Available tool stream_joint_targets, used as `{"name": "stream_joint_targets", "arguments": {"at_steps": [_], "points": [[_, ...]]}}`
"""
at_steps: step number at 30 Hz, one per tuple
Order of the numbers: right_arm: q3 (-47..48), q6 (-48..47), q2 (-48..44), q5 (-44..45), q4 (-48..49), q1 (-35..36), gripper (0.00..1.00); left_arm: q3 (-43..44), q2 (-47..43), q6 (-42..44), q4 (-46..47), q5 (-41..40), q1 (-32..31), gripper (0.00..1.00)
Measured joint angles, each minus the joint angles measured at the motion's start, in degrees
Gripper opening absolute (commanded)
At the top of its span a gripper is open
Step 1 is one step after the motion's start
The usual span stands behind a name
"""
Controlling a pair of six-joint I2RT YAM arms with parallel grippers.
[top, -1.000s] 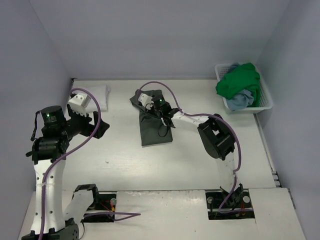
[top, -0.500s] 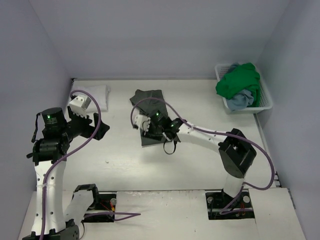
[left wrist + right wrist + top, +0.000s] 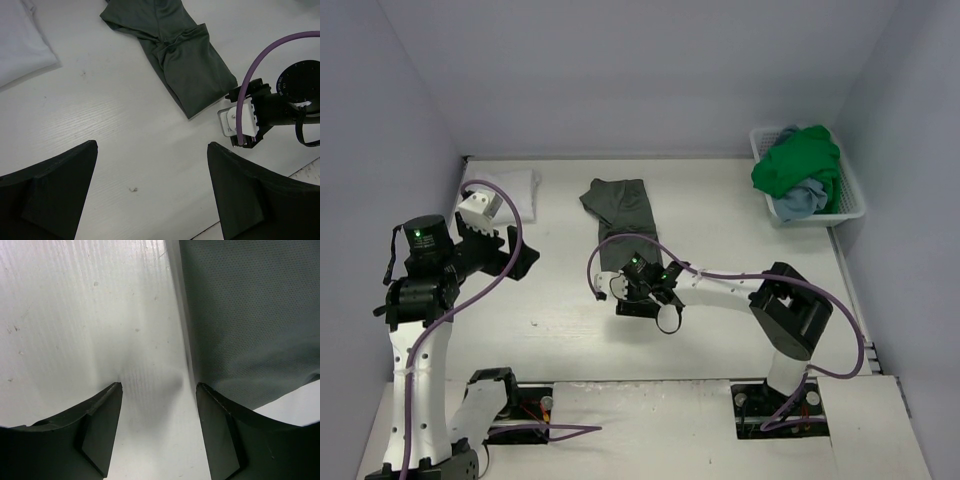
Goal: Fold and stack the t-shirts
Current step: Grab one side of the 2/3 rectangular tshirt with right arm
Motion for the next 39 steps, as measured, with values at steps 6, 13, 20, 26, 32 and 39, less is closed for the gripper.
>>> {"name": "stream_joint_targets", "arguments": {"at_steps": [6,13,20,26,32,39], "points": [[-0.74,-0.02,-0.07,0.07,1.64,0.17,0.57,0.00,-0.55,0.00,0.02,-0.04,0.00,0.85],[-0.79,-0.83,-0.07,1.53,3.72,0.17,0.57,0.00,-1.25,0.00,0.02,0.00,0.22,0.85],[-2.03,-2.29,-0.09,4.57,8.02,-0.15,0.57,-0.09,-1.42,0.00,0.02,0.00,0.76,0.85],[-2.05,-3.34,1.27,4.70,10.71,-1.57,0.57,-0.11,-1.49,0.00,0.02,0.00,0.83,0.85],[-0.46,-4.59,3.91,3.87,14.73,-3.17,0.57,-0.11,-1.68,0.00,0.00,0.31,1.57,0.85],[1.53,-6.21,6.99,1.88,17.79,-4.74,0.29,-0.13,-1.77,-0.02,0.00,0.87,1.95,0.85]]}}
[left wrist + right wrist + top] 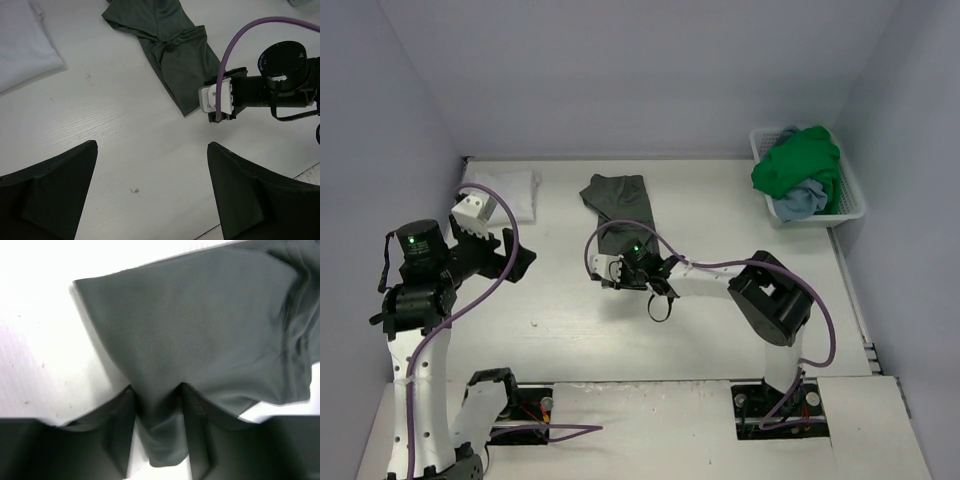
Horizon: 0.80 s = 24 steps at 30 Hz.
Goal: Fold and stack the t-shirts
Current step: Grab one side of the 2/3 rectangular tshirt with right arm, then fold the long partially folded tshirt into a neat square
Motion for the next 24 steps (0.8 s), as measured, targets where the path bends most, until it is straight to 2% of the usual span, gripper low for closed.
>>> {"name": "stream_joint_targets", "arguments": {"at_steps": [1,6,12,14,15,18,24], "points": [[0.22,-0.09,0.39,-0.13,0.07,0.00,0.18,0.00,-0.02,0.00,0.00,0.09,0.04,0.85],[0.50,-0.96,1.20,-1.16,-0.26,0.02,0.08,-0.07,-0.24,-0.20,0.02,0.85,0.72,0.85],[0.48,-1.68,0.15,-2.78,-3.23,-0.09,0.04,-0.07,-0.57,-0.37,0.00,1.73,1.40,0.85],[0.44,-1.68,-1.18,-4.28,-6.88,-0.09,0.04,-0.09,-0.74,-0.39,0.00,1.84,1.55,0.85],[0.42,-1.62,-3.02,-6.27,-12.74,-0.09,0.03,-0.15,-0.87,-0.39,0.02,1.99,1.66,0.85],[0.42,-1.79,-5.27,-7.80,-18.12,0.22,0.03,-0.61,-1.33,-0.42,0.00,2.47,2.05,0.85],[0.48,-2.67,-16.20,-11.47,-27.93,2.03,0.03,-0.70,-1.36,-0.48,0.00,3.10,2.67,0.85]]}}
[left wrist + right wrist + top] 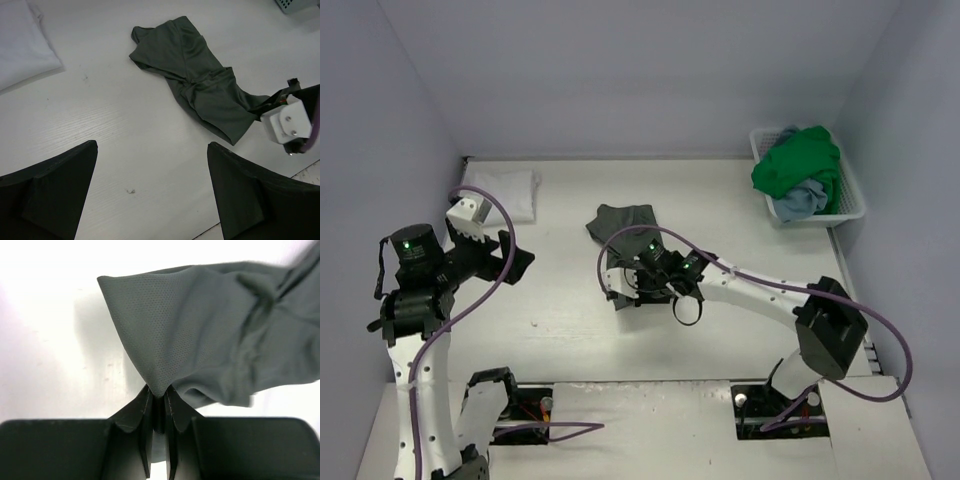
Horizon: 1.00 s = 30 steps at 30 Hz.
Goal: Fold and stack the t-shirts
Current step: Fold the long partially folded tshirt into a neat square
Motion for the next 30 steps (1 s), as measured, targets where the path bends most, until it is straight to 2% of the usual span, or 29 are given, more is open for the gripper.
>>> {"name": "stream_joint_targets", "arguments": {"at_steps": [6,18,23,30], "points": [[0.17,-0.46,-6.73,-2.19,-5.27,2.60,0.03,0.00,-0.02,-0.35,-0.02,0.76,0.76,0.85],[0.35,0.02,-8.85,-3.58,-9.29,6.69,0.03,0.00,-0.11,-0.83,-0.04,2.08,1.64,0.85],[2.62,-0.52,-8.85,-3.76,-9.92,6.29,0.03,0.00,-0.55,-1.18,-0.04,2.82,2.19,0.85],[8.07,-2.49,-5.25,-6.23,-9.77,1.05,0.03,0.00,-0.96,-1.31,-0.07,3.10,2.36,0.85]]}}
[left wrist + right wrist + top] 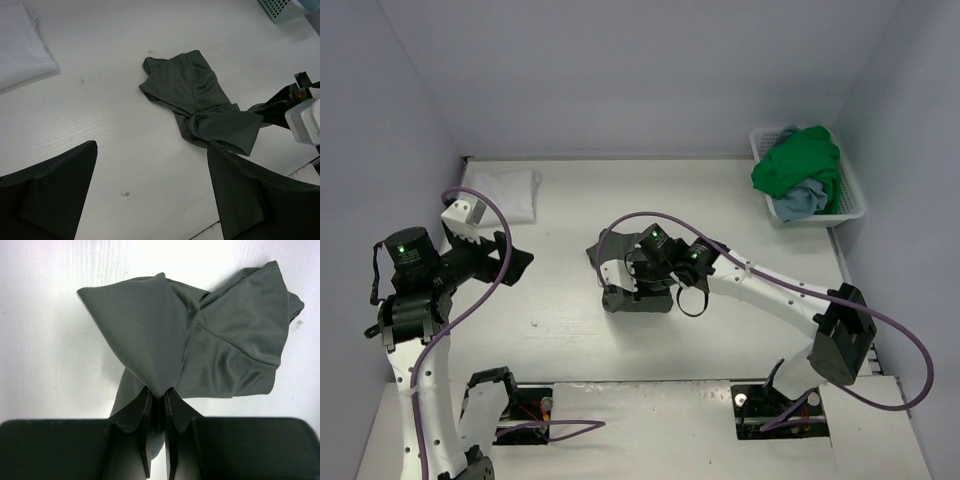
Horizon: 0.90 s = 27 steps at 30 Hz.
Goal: Fold and stack the t-shirts
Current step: Fold the long partially folded tshirt into a neat square
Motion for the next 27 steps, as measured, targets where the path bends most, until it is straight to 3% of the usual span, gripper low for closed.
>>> {"name": "stream_joint_targets", "arguments": {"at_steps": [14,27], "points": [[12.44,-4.81,12.92,-6.99,-0.02,-10.67,0.04,0.00,-0.07,-0.07,0.04,0.31,0.57,0.85],[20.04,-6.99,22.62,-9.97,0.31,-14.43,0.04,-0.52,0.48,-0.09,0.17,2.25,0.94,0.85]]}}
